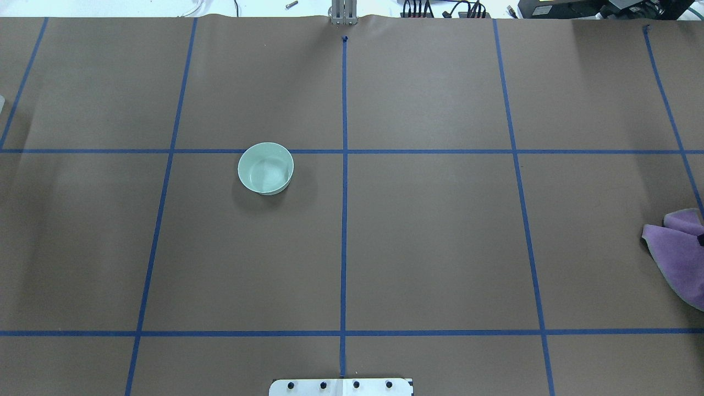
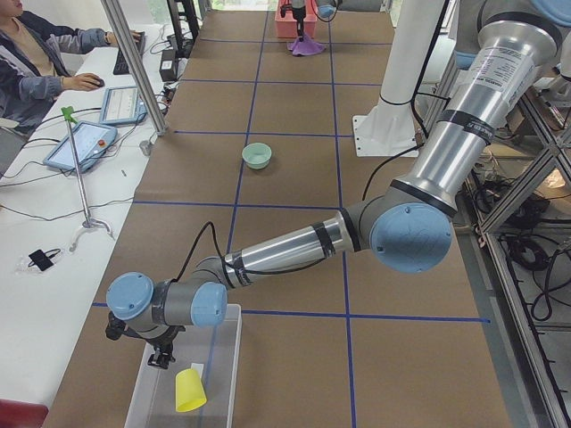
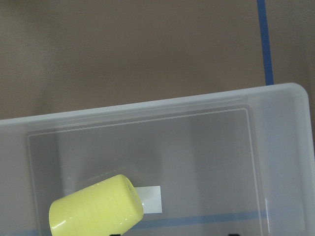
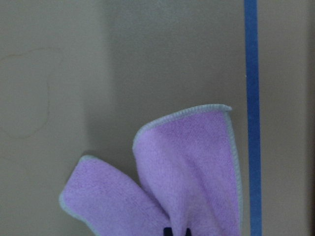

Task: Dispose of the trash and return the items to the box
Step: 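Release the yellow cup in the clear bin while the right gripper grasps the purple cloth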

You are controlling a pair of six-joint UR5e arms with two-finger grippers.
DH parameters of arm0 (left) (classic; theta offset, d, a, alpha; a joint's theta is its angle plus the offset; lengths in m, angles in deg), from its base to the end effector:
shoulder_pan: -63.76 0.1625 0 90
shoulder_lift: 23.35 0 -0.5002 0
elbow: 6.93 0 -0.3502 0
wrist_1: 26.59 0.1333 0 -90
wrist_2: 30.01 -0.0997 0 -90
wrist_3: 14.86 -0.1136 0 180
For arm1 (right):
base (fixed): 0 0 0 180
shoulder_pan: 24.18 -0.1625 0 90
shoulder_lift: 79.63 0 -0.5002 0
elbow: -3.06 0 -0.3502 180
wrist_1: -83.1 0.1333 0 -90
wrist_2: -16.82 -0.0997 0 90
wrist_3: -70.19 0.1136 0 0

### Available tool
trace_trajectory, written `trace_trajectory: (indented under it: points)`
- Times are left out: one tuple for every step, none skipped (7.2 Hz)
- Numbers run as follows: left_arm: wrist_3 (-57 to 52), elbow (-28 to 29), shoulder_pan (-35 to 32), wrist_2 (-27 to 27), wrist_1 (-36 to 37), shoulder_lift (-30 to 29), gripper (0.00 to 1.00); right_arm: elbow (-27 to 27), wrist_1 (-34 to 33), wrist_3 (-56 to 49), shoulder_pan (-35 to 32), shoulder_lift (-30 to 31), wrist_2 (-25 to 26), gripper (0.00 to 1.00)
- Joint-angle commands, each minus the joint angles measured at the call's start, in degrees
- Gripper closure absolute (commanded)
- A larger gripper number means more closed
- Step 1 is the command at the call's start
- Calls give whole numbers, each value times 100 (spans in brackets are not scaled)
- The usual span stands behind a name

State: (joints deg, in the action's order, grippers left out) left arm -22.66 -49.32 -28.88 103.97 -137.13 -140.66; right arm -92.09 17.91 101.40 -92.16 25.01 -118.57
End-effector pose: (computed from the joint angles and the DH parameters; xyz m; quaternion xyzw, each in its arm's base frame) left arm -0.0847 -0.6548 0.8098 0.0360 0.3727 0.0425 0.9263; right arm -0.0775 -0.3314 0.7548 -0.0614 -0.3970 0.0220 0.9155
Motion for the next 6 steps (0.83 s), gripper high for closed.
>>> trace_trajectory:
  points:
    - [1000, -686, 44, 458, 94, 24, 17, -352, -64, -62, -633, 13, -520, 100]
    - [1818, -1388, 375, 567, 86, 137, 13, -494, -143, -106, -889, 91, -680, 100]
    - [2409, -2039, 952, 533, 86, 269, 3, -512, -370, -419, -1144, 57, -681, 100]
    - [3485, -2619, 1471, 489, 77, 270, 3, -513, -1068, -1301, -1547, -126, -646, 100]
    - [4357, -3034, 1929, 471, 86, 270, 3, -521, -2093, -2363, -2003, -450, -568, 100]
    - [5079, -3334, 2317, 428, 77, 253, 3, -513, -3313, -3435, -2461, -931, -245, 100]
